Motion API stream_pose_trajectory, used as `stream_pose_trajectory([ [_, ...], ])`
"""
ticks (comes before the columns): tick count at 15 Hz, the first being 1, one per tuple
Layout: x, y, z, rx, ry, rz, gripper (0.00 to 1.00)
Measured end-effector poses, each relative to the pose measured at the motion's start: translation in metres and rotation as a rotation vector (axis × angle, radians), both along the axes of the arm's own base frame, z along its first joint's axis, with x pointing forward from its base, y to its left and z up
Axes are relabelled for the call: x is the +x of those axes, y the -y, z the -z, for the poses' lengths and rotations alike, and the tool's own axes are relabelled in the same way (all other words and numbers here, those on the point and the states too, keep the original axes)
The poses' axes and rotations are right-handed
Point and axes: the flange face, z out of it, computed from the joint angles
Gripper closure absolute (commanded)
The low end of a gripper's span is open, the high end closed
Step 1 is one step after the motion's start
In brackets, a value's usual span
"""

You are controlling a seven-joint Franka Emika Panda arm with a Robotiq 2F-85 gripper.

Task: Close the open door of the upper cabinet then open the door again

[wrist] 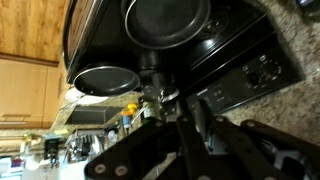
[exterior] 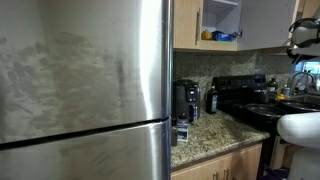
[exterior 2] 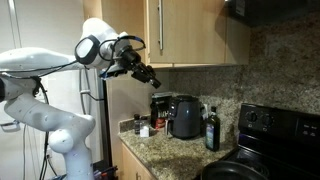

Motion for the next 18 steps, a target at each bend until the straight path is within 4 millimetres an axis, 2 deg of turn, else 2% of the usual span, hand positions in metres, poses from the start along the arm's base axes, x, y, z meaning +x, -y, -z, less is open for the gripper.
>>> stream_pose_trajectory([
  [3, 0.039, -0.059, 0.01, 0.092, -0.111, -0.118, 0.58],
  [4, 0.047, -0.078, 0.014, 0.116, -0.152, -0.156, 0.44],
  [6, 0.058, -0.115, 0.02, 0.145, -0.24, -0.231, 0.46],
  [7, 0.064, -0.133, 0.017, 0.119, -0.278, -0.261, 0.34],
  [8, 0.07, -0.15, 0.009, 0.062, -0.294, -0.285, 0.26],
  [9, 0.075, -0.167, -0.004, -0.001, -0.284, -0.304, 0.18],
  [11, 0.082, -0.194, -0.043, -0.121, -0.204, -0.322, 0.05],
  [13, 0.082, -0.209, -0.09, -0.224, -0.101, -0.32, 0.0],
  [15, 0.076, -0.211, -0.137, -0.3, 0.013, -0.296, 0.0],
  [17, 0.066, -0.205, -0.176, -0.342, 0.125, -0.249, 0.0],
  [18, 0.063, -0.203, -0.184, -0.346, 0.141, -0.239, 0.0],
])
